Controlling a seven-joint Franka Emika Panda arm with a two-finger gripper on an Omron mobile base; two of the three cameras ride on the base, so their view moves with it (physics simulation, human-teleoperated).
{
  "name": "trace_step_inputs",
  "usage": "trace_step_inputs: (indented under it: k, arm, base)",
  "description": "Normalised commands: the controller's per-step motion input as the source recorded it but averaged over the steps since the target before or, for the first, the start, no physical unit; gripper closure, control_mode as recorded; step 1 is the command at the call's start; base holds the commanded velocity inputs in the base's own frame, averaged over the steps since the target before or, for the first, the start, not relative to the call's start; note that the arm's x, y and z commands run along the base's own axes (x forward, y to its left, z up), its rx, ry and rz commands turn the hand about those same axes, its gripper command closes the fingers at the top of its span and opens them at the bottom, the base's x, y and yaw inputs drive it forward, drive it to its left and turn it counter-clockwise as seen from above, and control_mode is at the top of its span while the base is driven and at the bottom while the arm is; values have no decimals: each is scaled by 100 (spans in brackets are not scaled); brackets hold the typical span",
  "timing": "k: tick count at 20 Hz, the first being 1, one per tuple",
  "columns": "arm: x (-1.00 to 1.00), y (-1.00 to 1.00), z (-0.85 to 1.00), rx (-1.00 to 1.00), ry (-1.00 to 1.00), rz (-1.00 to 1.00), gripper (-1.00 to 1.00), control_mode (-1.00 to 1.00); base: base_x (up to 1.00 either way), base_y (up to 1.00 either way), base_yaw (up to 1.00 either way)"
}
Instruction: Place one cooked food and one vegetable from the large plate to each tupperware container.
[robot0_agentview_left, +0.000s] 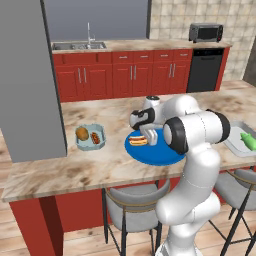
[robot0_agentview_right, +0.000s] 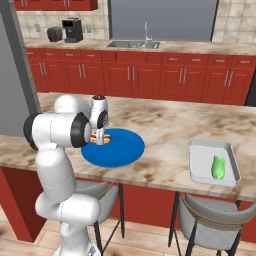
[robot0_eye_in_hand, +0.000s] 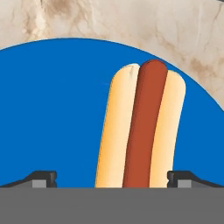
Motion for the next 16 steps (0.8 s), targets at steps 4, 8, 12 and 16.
trace_step_inputs:
  k: [4,8,12,16]
  arm:
    - [0,0,-4,0,-7,0,-100,-100]
    - [0,0,-4,0,-7,0,-100,-100]
    - [0,0,-11,0,-2,0,-100,-100]
    - [0,1,-15,1,0,0,-100,-100]
  base:
    - [0,0,0]
    - [0,0,0]
    - [0,0,0]
    - [0,0,0]
